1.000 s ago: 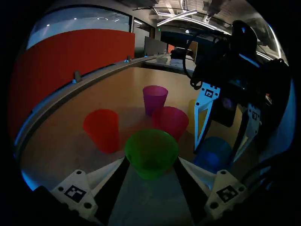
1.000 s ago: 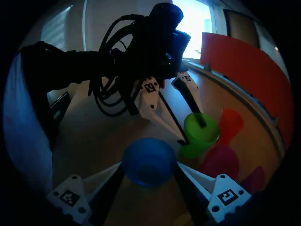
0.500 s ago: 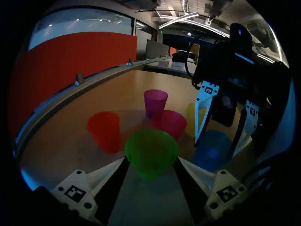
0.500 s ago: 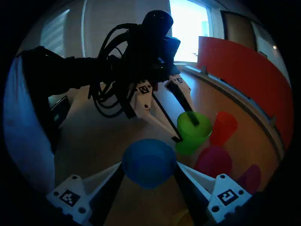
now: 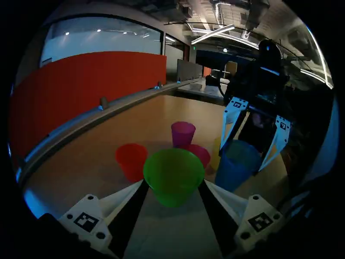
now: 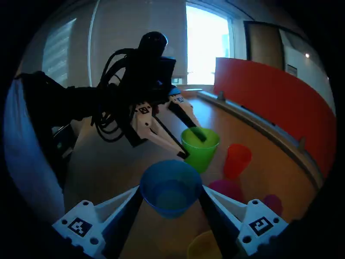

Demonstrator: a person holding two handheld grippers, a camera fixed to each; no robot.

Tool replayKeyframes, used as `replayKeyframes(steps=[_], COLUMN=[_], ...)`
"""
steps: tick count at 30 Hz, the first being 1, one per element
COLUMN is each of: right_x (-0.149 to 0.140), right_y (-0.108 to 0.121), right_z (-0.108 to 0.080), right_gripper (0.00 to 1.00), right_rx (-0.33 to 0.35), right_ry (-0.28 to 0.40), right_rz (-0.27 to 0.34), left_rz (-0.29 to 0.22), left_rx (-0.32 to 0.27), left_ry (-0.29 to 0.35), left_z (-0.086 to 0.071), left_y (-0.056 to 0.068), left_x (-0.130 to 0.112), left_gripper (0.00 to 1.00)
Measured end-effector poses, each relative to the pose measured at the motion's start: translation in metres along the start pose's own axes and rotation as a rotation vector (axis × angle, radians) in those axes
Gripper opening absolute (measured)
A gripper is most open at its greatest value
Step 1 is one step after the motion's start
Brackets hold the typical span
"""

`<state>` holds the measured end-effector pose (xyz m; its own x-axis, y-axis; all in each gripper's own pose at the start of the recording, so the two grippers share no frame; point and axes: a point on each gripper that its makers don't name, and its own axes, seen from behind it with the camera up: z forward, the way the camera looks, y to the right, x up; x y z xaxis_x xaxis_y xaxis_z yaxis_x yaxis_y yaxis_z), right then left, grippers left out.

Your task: Pour water

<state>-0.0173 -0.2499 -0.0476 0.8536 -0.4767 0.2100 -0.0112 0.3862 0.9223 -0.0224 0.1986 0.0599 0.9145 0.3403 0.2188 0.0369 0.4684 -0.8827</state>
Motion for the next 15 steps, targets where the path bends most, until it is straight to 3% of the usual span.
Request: replayKeyframes(steps=[15], right_x=[0.033], right_y=[0.021], right_z=[-0.04], right_gripper=[0.91], right_rx=[-0.098], right_ry=[0.117], right_rz=[0.031], left_rz=[-0.016], left_rx=[0.106], left_ry=[0.122], left_z=[-0.046], left_y=[-0.001], left_x=[0.038], left_gripper=[0.83])
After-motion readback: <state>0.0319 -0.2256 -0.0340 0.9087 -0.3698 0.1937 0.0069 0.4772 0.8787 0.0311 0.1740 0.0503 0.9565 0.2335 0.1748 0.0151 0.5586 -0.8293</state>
